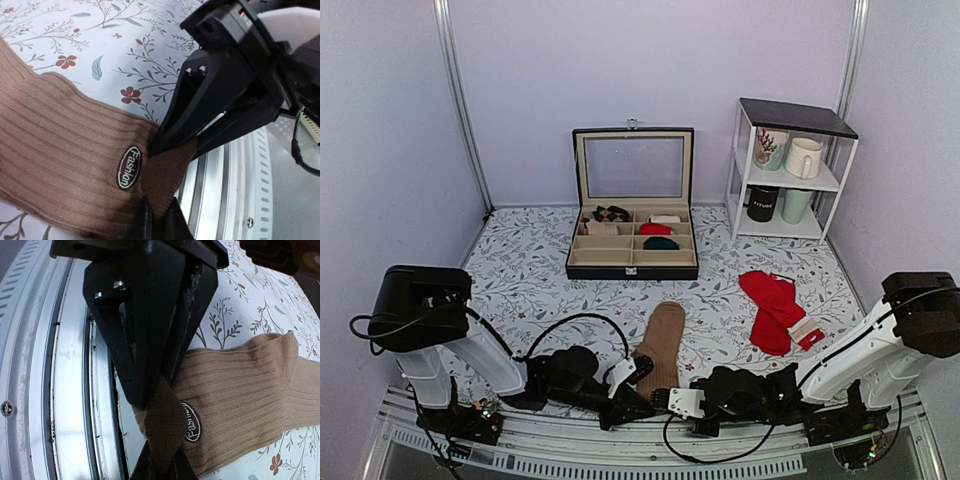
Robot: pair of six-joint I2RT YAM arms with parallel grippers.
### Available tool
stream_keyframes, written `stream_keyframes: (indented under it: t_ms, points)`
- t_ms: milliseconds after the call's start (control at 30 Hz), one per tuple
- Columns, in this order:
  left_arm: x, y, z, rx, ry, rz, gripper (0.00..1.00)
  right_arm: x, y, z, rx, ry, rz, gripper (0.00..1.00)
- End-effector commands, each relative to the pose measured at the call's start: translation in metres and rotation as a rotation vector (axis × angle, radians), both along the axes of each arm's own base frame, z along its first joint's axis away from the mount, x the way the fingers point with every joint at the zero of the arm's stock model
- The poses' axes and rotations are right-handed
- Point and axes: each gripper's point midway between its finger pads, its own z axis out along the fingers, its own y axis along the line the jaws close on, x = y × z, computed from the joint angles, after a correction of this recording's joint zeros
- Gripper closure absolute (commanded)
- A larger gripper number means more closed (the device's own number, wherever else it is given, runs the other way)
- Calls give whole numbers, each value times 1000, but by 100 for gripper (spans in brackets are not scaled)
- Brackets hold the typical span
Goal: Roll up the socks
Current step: Roll a pair of socks at the center of the board.
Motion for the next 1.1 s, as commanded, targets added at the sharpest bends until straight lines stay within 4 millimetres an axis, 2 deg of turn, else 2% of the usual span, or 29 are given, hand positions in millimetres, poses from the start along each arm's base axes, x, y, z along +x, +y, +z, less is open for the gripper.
stream_keyframes:
  t_ms: [0,33,67,133,200,267,333,433,533,633,867,1067]
  points:
    - [-11,64,-78,363,73,31,86,-10,-3,-21,-41,131,-25,95]
    - [-7,63,-74,359,42,47,64,-12,-5,-24,-39,178,-45,95]
    - [-1,62,-66,346,-4,63,57,-13,-6,-27,-40,203,-57,95]
    - [12,56,-38,283,-111,99,47,-19,-8,-31,-37,292,-81,95]
    - [21,52,-9,225,-226,119,32,-24,-9,-33,-30,395,-95,95]
    - [22,47,21,151,-334,107,26,-27,-11,-38,-36,489,-115,95]
    - [20,44,44,85,-409,87,26,-27,-14,-43,-49,591,-135,94]
    - [18,42,52,53,-459,67,30,-30,-19,-50,-74,750,-170,94]
    - [12,39,44,54,-458,28,38,-32,-26,-59,-109,918,-208,94]
    - [5,34,33,61,-446,-12,43,-33,-32,-66,-134,1000,-252,93]
    - [2,36,23,57,-443,-23,43,-34,-46,-88,-200,1106,-337,93]
    - [4,32,20,62,-458,-23,42,-35,-46,-92,-206,1115,-340,93]
